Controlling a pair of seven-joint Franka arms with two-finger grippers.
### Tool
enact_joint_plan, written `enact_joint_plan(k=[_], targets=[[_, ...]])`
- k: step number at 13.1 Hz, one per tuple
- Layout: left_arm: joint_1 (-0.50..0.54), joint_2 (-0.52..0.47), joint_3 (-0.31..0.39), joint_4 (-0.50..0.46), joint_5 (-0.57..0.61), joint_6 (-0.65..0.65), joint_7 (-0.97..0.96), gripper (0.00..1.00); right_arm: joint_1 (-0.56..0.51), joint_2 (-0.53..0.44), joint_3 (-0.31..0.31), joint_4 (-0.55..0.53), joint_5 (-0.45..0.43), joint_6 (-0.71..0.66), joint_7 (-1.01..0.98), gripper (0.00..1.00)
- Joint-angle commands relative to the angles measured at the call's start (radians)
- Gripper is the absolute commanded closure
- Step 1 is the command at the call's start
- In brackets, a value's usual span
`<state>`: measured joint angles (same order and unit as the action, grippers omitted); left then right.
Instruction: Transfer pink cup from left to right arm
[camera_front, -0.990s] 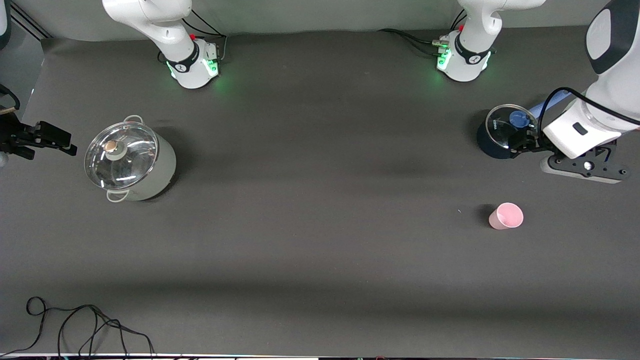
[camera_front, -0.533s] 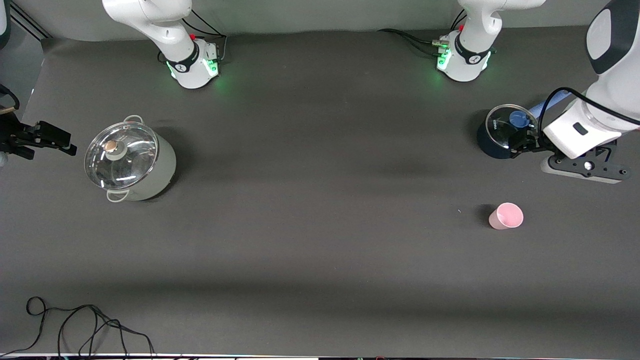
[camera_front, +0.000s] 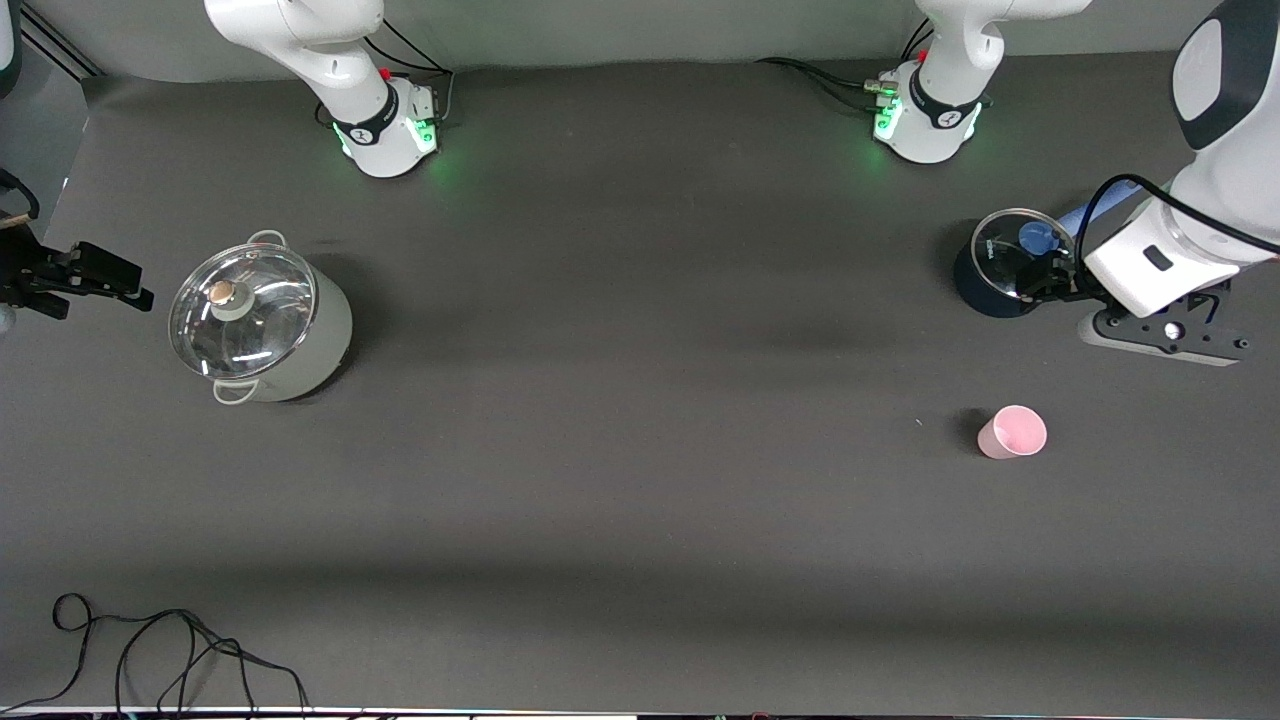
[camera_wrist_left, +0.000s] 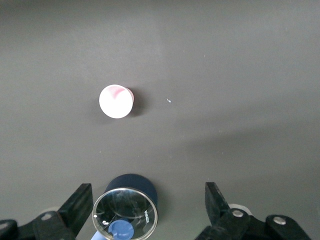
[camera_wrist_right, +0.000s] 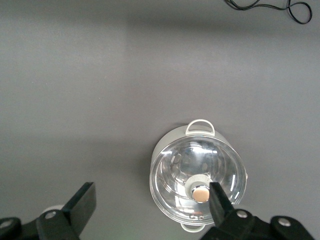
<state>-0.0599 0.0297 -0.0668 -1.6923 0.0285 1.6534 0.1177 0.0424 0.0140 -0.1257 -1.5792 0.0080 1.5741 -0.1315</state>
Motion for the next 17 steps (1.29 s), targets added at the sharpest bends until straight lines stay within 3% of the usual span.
enact_joint_plan(k=[1,5,8,12,17], targets=[[0.0,0.016,0.007,0.034,0.014,-0.03,0.161,0.0,0.004,-0.006,-0.005,0.002,0.02,-0.008,0.009,0.0],[0.041,0.022,0.007,0.04,0.016,-0.027,0.533,0.0,0.004,-0.006,-0.005,0.002,0.02,-0.008,0.007,0.0],[0.093,0.021,0.018,0.043,-0.013,-0.018,0.947,0.0,0.004,-0.006,-0.005,0.001,0.02,-0.008,0.006,0.0],[0.19,0.035,0.019,0.043,-0.122,-0.038,1.394,0.0,0.004,-0.006,-0.005,0.002,0.02,-0.008,0.007,0.0],[0.365,0.107,0.019,0.045,-0.318,-0.075,1.722,0.01,0.004,-0.006,-0.005,0.002,0.02,-0.008,0.006,0.0]])
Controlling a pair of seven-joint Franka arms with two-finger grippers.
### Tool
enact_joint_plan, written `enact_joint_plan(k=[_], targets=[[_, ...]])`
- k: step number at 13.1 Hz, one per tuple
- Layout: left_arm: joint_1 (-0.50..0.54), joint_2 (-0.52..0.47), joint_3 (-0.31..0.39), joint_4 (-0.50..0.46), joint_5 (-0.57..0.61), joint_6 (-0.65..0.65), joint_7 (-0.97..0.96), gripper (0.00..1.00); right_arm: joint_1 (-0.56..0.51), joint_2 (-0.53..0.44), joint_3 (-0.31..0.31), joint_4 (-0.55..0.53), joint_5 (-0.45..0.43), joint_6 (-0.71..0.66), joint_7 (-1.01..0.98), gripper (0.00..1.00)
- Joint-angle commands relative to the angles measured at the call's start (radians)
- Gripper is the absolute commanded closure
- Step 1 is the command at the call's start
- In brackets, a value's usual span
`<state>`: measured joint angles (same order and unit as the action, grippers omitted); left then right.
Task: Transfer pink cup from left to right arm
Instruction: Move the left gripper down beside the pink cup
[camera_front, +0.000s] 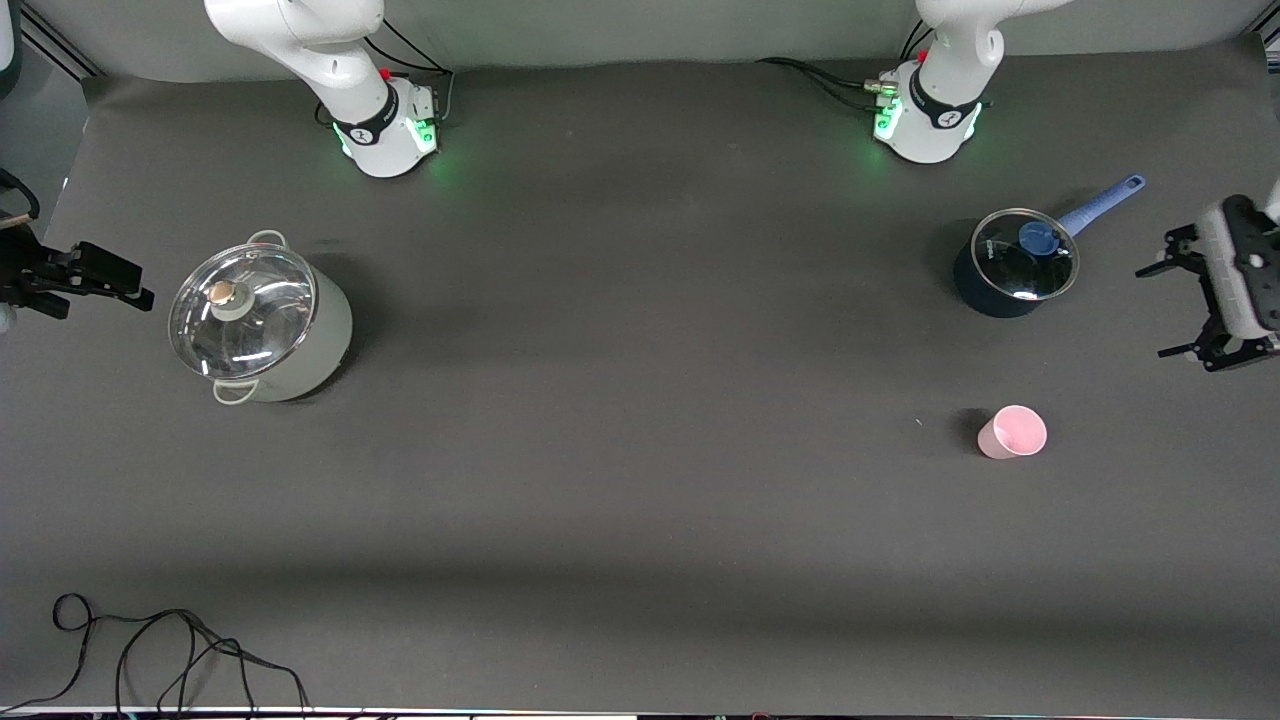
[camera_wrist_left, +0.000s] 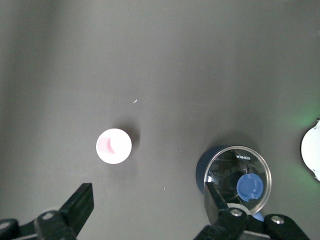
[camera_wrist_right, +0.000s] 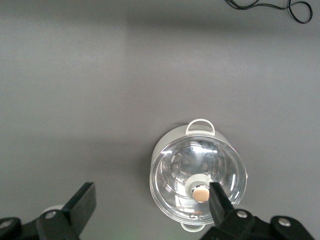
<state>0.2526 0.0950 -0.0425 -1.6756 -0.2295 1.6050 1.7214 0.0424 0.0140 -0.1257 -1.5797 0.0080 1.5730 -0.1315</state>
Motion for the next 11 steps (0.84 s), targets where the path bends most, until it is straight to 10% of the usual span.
enact_joint_plan(k=[1,11], targets=[[0.081,0.061,-0.005,0.03,-0.089,-0.034,0.177,0.01,0.004,-0.006,-0.005,0.003,0.02,-0.007,0.007,0.0],[0.356,0.509,-0.008,0.131,-0.453,-0.085,0.681,0.01,0.005,-0.008,-0.005,0.001,0.02,-0.007,0.007,0.0]])
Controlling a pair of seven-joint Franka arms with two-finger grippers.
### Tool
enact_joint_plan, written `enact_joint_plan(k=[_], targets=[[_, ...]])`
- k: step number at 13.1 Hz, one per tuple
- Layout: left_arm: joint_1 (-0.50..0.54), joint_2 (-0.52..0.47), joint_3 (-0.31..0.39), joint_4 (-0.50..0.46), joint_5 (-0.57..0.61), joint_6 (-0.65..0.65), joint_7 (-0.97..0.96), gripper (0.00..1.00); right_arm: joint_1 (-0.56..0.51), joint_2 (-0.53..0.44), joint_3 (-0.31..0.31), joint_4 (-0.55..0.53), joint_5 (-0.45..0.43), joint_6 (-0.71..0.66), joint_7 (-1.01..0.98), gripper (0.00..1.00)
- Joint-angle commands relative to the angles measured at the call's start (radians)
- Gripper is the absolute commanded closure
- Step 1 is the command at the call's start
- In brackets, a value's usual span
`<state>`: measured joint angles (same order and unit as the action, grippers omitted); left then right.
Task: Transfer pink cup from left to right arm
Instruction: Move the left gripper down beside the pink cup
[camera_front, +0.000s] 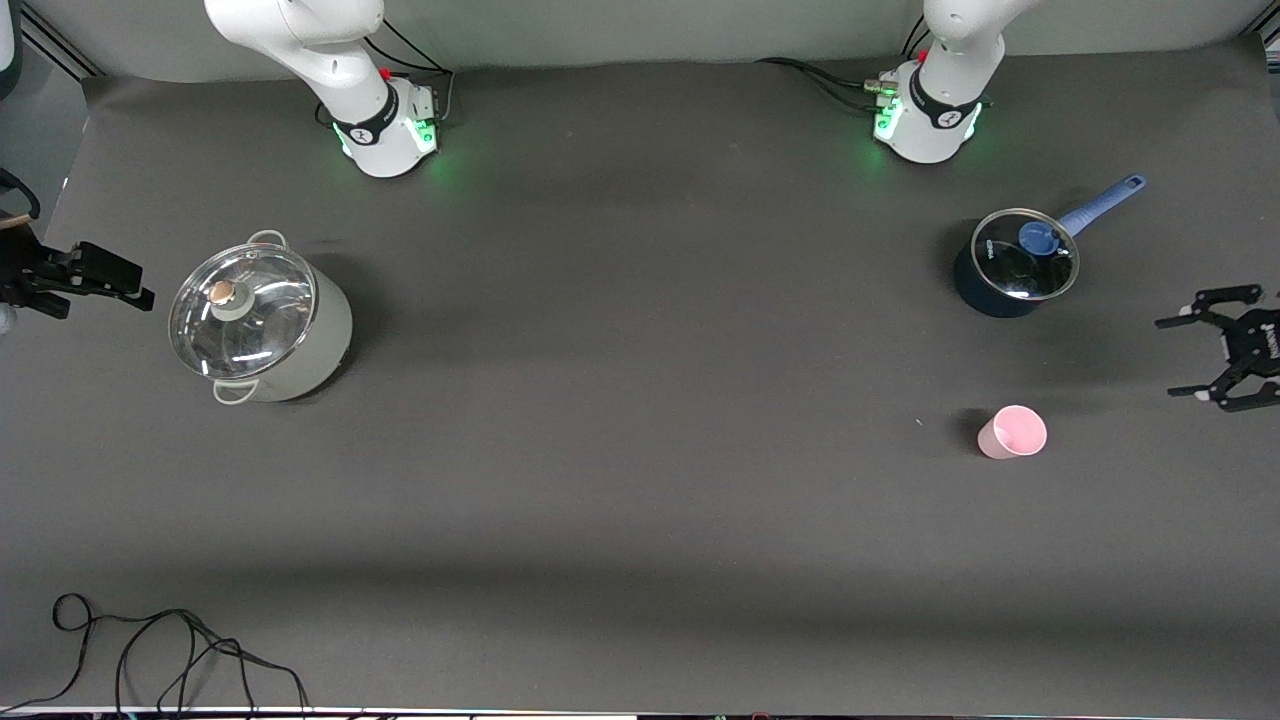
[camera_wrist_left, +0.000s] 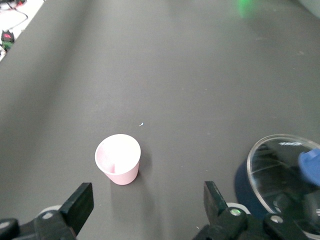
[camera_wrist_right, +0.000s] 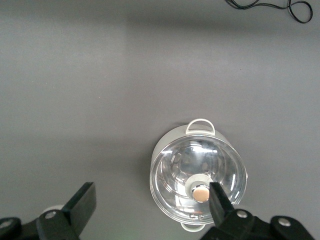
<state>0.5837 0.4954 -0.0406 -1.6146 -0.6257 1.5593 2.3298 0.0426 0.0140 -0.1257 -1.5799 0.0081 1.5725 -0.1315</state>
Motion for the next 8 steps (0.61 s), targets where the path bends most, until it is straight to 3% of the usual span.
enact_joint_plan(k=[1,8], targets=[[0.039,0.153,-0.01,0.074,-0.081,-0.039,0.095,0.01,0.003,-0.009,-0.005,0.001,0.02,-0.006,0.007,0.0],[0.087,0.385,-0.015,0.078,-0.275,-0.032,0.247,0.01,0.005,-0.012,-0.005,0.003,0.02,-0.008,0.009,0.0]])
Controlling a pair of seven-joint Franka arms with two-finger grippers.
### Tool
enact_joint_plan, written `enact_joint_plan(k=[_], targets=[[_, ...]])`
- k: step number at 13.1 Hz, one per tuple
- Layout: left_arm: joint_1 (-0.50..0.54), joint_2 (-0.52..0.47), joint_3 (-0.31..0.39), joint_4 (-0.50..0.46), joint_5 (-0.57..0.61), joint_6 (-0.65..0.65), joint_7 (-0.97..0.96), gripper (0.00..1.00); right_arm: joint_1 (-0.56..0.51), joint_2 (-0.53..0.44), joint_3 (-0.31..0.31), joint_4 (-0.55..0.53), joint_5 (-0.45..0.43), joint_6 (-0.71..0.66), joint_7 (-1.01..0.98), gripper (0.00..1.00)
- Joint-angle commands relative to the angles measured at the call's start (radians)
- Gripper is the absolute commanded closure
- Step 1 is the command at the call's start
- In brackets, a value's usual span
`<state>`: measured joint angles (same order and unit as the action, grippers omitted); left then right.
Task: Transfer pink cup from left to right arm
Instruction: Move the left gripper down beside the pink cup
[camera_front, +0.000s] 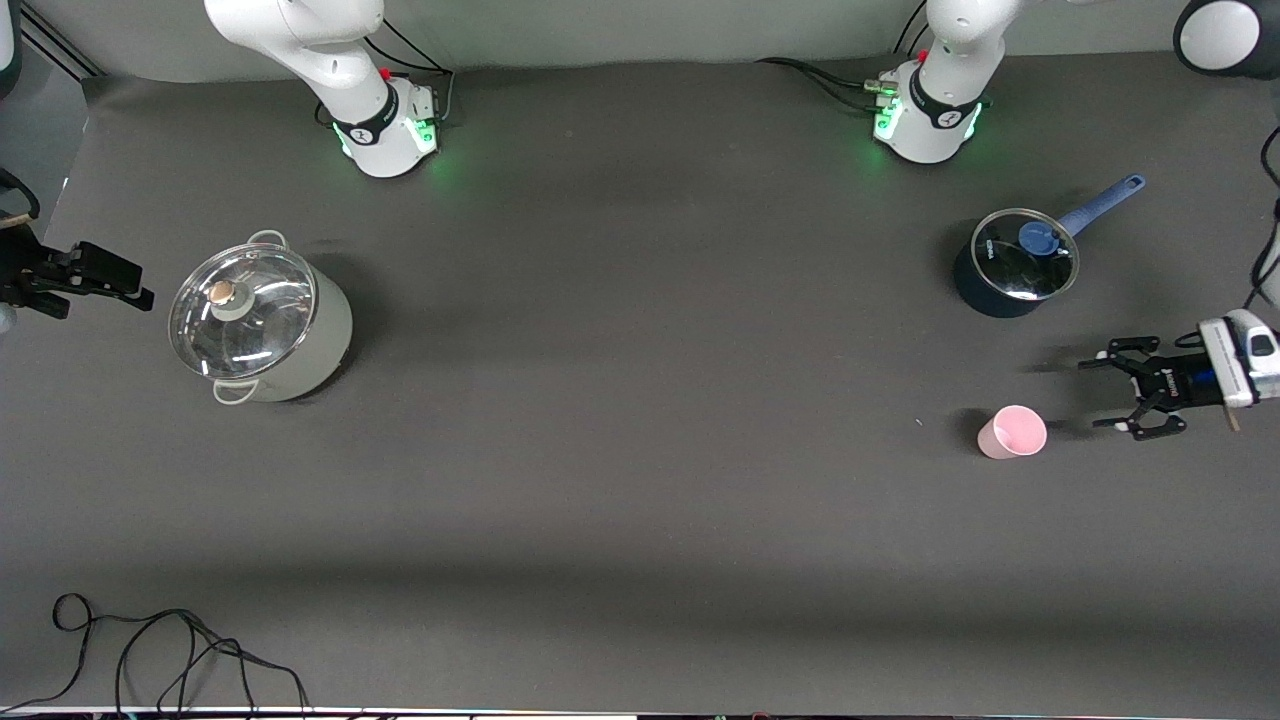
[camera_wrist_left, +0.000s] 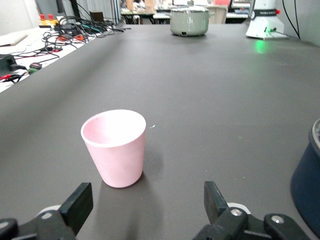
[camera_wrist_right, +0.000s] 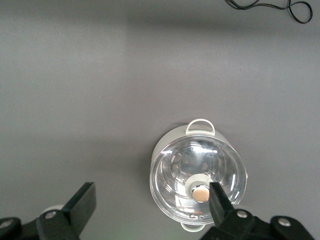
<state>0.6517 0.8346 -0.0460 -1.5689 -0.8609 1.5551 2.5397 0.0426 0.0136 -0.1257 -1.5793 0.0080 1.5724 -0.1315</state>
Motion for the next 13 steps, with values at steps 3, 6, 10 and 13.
enact_joint_plan(k=[3,6,10,13], targets=[[0.02,0.118,-0.009,0.032,-0.131,-0.026,0.054,0.01,0.005,-0.012,-0.005,0.002,0.02,-0.008,0.009,0.0],[0.016,0.144,-0.012,0.032,-0.153,-0.02,0.056,0.01,0.005,-0.014,-0.005,0.001,0.02,-0.015,0.007,0.0],[0.005,0.152,-0.043,0.032,-0.171,-0.01,0.056,0.01,0.005,-0.014,-0.005,0.002,0.02,-0.017,0.007,0.0],[-0.02,0.173,-0.064,0.032,-0.211,0.003,0.056,0.01,0.005,-0.014,-0.006,0.002,0.02,-0.017,0.006,0.0]])
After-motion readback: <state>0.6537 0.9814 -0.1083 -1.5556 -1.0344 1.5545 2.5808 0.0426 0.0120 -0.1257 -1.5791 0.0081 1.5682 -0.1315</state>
